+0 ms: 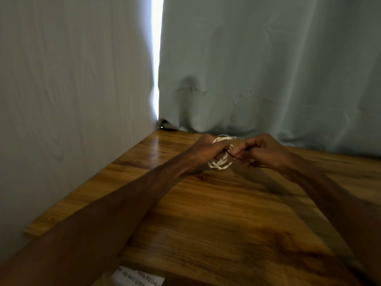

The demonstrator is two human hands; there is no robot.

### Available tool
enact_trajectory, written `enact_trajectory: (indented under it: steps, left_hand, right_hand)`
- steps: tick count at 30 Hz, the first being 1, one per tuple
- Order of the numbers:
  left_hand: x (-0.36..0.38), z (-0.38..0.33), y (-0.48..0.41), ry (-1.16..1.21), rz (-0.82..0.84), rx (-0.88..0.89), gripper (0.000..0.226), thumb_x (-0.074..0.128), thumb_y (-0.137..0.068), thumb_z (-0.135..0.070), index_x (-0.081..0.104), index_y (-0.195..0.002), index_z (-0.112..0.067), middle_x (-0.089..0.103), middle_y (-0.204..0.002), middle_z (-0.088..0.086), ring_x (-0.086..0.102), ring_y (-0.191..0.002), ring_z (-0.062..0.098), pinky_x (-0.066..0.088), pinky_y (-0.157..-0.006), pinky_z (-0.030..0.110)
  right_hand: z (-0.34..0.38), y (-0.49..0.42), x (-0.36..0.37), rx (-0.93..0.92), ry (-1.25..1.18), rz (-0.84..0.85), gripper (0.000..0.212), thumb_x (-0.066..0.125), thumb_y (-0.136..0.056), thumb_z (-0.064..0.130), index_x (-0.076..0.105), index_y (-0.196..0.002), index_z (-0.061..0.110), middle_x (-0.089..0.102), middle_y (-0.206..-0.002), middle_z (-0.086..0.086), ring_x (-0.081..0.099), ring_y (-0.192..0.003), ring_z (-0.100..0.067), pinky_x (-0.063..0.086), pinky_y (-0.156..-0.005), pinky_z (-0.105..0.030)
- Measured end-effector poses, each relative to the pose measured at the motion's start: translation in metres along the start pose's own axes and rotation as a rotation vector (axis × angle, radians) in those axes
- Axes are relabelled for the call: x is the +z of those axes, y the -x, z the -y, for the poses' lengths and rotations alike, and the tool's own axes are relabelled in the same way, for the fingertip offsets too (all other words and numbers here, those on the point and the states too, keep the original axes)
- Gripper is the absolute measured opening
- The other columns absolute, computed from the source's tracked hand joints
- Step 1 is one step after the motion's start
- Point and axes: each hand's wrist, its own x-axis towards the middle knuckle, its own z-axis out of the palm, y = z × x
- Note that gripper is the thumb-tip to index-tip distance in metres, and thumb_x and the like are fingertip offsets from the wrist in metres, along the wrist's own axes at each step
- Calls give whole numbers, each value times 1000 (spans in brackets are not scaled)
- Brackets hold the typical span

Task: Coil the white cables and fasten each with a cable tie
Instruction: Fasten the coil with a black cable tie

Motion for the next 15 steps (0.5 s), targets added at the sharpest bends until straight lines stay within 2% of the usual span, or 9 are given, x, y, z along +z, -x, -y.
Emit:
enact_trajectory:
  steps: [2, 4, 6, 7, 11, 13, 15]
  left_hand:
    - [0, 1, 0, -27, 3, 38, 31, 62, -98, -30, 74, -85, -6, 74, -74, 10, 69, -68, 17, 52, -64, 31]
    - [-1, 3, 0, -7, 34, 65, 30, 62, -99, -29, 73, -81, -8, 72, -72, 12, 69, -68, 22, 54, -63, 35]
    - [-2, 5, 0, 12, 70, 75, 34, 64, -96, -36, 74, -80, -7, 70, -71, 16, 68, -70, 30, 56, -69, 49]
    - [-2, 6, -1, 6, 56, 74, 36, 63, -94, -38, 74, -80, -6, 70, -72, 17, 68, -71, 30, 56, -71, 50]
    - [-3, 2, -3, -86, -54, 48, 33, 60, -91, -33, 72, -68, -12, 61, -59, 2, 55, -57, 15, 43, -64, 35]
    - [-2, 0, -5, -16, -72, -5, 42, 56, -96, -32, 60, -56, -19, 51, -52, -2, 43, -46, 13, 36, -54, 29]
    - [-2, -7, -4, 47, -131, -44, 50, 46, -100, -41, 51, -54, -22, 46, -50, -3, 38, -42, 13, 31, -50, 28]
  right_hand:
    - [2, 1, 6, -7, 116, 52, 29, 56, -92, -6, 80, -96, 11, 80, -89, -5, 68, -75, -14, 51, -63, -26]
    - [4, 3, 11, 31, 41, 152, 31, 52, -94, -5, 79, -100, 8, 80, -93, -8, 61, -69, -12, 45, -60, -26]
    - [2, 2, 12, 39, -32, 194, 26, 55, -98, 6, 80, -102, 7, 79, -93, -8, 54, -65, -10, 40, -58, -25]
    - [1, 2, 11, 28, -54, 195, 24, 57, -100, 13, 80, -103, 8, 78, -90, -6, 52, -64, -8, 37, -58, -24]
    - [-6, 0, 7, -3, -35, 133, 16, 68, -95, 17, 82, -98, 10, 72, -74, 1, 45, -58, -6, 35, -53, -20]
    - [-6, 1, 9, 20, 46, 87, 11, 73, -91, 14, 83, -94, 11, 77, -79, -3, 46, -54, -5, 37, -50, -19]
    - [-4, 1, 14, 63, 37, 76, 10, 75, -88, 10, 82, -94, 9, 79, -84, -9, 47, -51, -4, 37, -49, -21]
